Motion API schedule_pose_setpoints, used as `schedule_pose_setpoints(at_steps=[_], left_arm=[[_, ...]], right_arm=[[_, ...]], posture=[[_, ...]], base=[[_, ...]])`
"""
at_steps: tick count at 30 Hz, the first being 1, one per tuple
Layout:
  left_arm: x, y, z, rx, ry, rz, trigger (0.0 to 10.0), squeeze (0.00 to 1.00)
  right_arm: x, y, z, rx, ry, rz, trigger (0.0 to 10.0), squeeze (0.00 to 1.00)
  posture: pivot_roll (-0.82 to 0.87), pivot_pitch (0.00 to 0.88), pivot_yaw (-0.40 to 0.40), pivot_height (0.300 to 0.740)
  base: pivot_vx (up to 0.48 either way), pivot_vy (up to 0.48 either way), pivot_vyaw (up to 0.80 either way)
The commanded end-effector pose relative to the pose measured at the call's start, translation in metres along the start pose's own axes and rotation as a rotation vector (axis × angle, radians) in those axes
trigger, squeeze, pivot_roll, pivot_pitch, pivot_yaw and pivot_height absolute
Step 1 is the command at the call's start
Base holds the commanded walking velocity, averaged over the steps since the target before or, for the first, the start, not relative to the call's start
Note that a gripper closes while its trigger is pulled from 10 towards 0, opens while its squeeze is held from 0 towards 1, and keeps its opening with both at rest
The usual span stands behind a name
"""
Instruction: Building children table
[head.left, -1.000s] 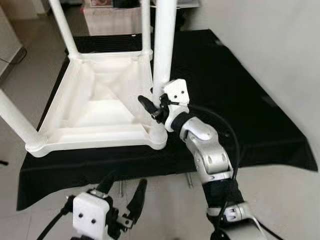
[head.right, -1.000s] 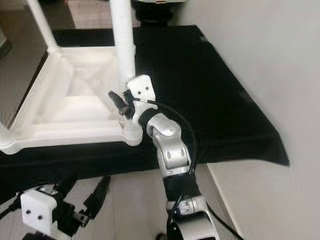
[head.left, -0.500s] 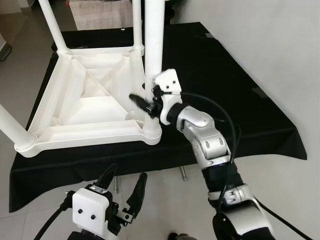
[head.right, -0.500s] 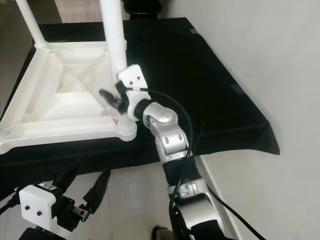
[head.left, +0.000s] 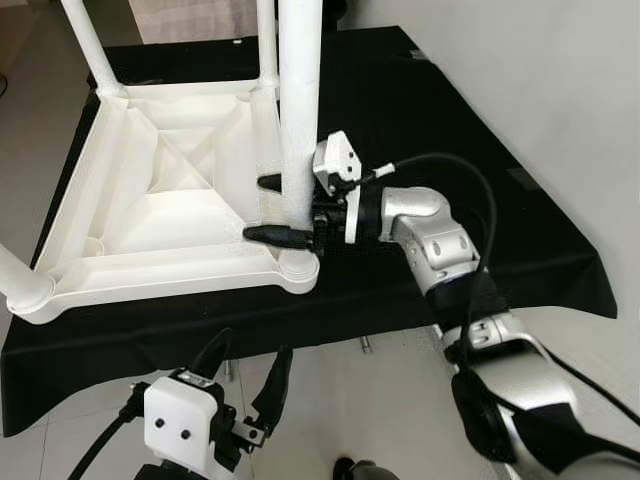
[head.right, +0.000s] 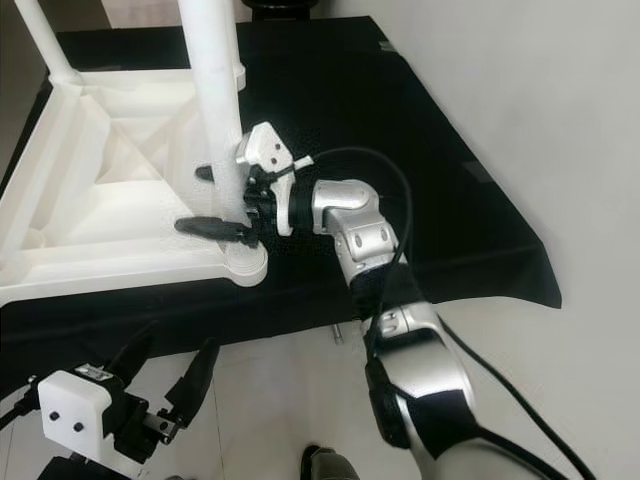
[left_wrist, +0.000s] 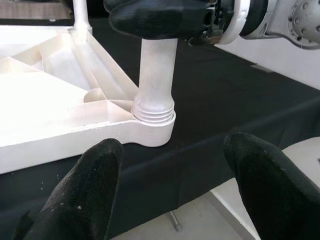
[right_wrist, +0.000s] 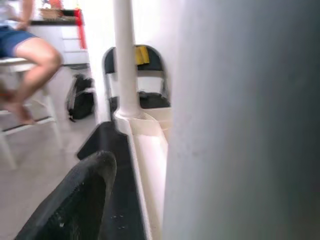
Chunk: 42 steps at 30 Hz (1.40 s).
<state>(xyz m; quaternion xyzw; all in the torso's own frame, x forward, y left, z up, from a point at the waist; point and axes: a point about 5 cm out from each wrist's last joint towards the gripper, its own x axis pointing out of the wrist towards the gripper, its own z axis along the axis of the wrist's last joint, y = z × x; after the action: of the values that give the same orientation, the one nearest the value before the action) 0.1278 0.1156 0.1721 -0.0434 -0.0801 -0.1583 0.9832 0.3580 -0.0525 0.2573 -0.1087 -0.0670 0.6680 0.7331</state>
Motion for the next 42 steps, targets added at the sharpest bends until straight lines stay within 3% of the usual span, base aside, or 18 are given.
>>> schedule_pose_setpoints(at_steps=[1, 12, 13, 14, 15, 16, 27, 32, 33, 34, 35, 36, 37, 38, 39, 40, 41, 42], left_arm=[[-0.003, 0.000, -0.002, 0.004, 0.029, 0.007, 10.0, 0.00], [-0.011, -0.001, 0.000, -0.001, 0.048, 0.011, 10.0, 0.00], [-0.013, -0.001, 0.000, -0.002, 0.052, 0.011, 10.0, 0.00], [-0.014, -0.002, 0.001, -0.004, 0.056, 0.011, 10.0, 0.00], [-0.014, -0.002, 0.001, -0.004, 0.056, 0.011, 10.0, 0.00], [-0.014, -0.002, 0.001, -0.005, 0.060, 0.010, 10.0, 0.00], [-0.013, -0.003, -0.001, -0.009, 0.063, 0.010, 10.0, 0.00], [-0.011, -0.003, -0.002, -0.010, 0.057, 0.012, 10.0, 0.00], [-0.010, -0.003, -0.003, -0.011, 0.054, 0.012, 10.0, 0.00], [-0.010, -0.003, -0.003, -0.011, 0.054, 0.012, 10.0, 0.00], [-0.009, -0.003, -0.003, -0.012, 0.050, 0.013, 10.0, 0.00], [-0.008, -0.003, -0.003, -0.013, 0.047, 0.014, 10.0, 0.00], [-0.008, -0.003, -0.003, -0.013, 0.047, 0.014, 10.0, 0.00], [-0.008, -0.003, -0.003, -0.012, 0.044, 0.015, 10.0, 0.00], [-0.008, -0.003, -0.003, -0.012, 0.044, 0.015, 10.0, 0.00], [-0.007, -0.002, -0.003, -0.012, 0.042, 0.015, 10.0, 0.00], [-0.006, -0.002, -0.003, -0.010, 0.042, 0.012, 10.0, 0.00], [-0.006, -0.002, -0.003, -0.010, 0.042, 0.012, 10.0, 0.00]], right_arm=[[0.006, 0.001, 0.003, -0.005, -0.006, 0.065, 10.0, 0.00], [0.002, -0.006, 0.004, 0.000, -0.001, 0.127, 10.0, 0.00], [0.000, -0.007, 0.002, 0.006, 0.004, 0.138, 9.6, 0.00], [-0.002, -0.007, 0.001, 0.015, 0.010, 0.147, 4.6, 0.00], [-0.002, -0.007, 0.001, 0.015, 0.010, 0.147, 4.6, 0.00], [-0.004, -0.007, 0.000, 0.023, 0.013, 0.161, 0.0, 0.00], [-0.010, -0.013, 0.001, 0.006, 0.009, 0.151, 0.0, 0.00], [-0.014, -0.017, -0.003, -0.035, 0.022, 0.028, 0.0, 0.00], [-0.016, -0.019, -0.009, -0.024, 0.032, -0.091, 0.0, 0.00], [-0.016, -0.019, -0.009, -0.024, 0.032, -0.091, 0.0, 0.00], [-0.015, -0.017, -0.020, -0.009, 0.061, -0.285, 0.0, 0.00], [-0.015, -0.014, -0.034, 0.004, 0.129, -0.586, 0.0, 0.00], [-0.015, -0.014, -0.034, 0.004, 0.129, -0.586, 0.0, 0.00], [-0.011, 0.010, -0.046, -0.007, 0.189, -0.764, 0.0, 0.00], [-0.011, 0.010, -0.046, -0.007, 0.189, -0.764, 0.0, 0.00], [-0.009, 0.029, -0.046, -0.022, 0.211, -0.878, 0.0, 0.00], [-0.003, 0.038, -0.041, -0.024, 0.199, -0.908, 0.0, 0.00], [-0.003, 0.038, -0.041, -0.024, 0.199, -0.908, 0.0, 0.00]], posture=[[0.09, 0.235, -0.061, 0.740], [0.08, 0.249, -0.050, 0.740], [0.08, 0.256, -0.043, 0.740], [0.08, 0.259, -0.043, 0.740], [0.08, 0.259, -0.043, 0.740], [0.08, 0.260, -0.041, 0.740], [0.07, 0.249, -0.046, 0.740], [0.06, 0.240, -0.051, 0.740], [0.04, 0.233, -0.059, 0.740], [0.04, 0.233, -0.059, 0.740], [0.04, 0.230, -0.067, 0.740], [0.03, 0.230, -0.065, 0.740], [0.03, 0.230, -0.065, 0.740], [0.02, 0.231, -0.056, 0.740], [0.02, 0.231, -0.056, 0.740], [0.02, 0.231, -0.048, 0.740], [0.01, 0.225, -0.048, 0.740], [0.01, 0.225, -0.048, 0.740]], base=[[0.000, 0.000, 0.00], [0.000, 0.000, 0.00], [0.000, 0.000, 0.00], [0.000, 0.000, 0.00], [0.000, 0.000, 0.00], [0.000, 0.000, 0.00], [0.000, 0.000, 0.00], [0.000, 0.000, 0.00], [0.000, 0.000, 0.00], [0.000, 0.000, 0.00], [0.000, 0.000, 0.00], [0.000, 0.000, 0.00], [0.000, 0.000, 0.00], [0.000, 0.000, 0.00], [0.000, 0.000, 0.00], [0.000, 0.000, 0.00], [0.000, 0.000, 0.00], [0.000, 0.000, 0.00]])
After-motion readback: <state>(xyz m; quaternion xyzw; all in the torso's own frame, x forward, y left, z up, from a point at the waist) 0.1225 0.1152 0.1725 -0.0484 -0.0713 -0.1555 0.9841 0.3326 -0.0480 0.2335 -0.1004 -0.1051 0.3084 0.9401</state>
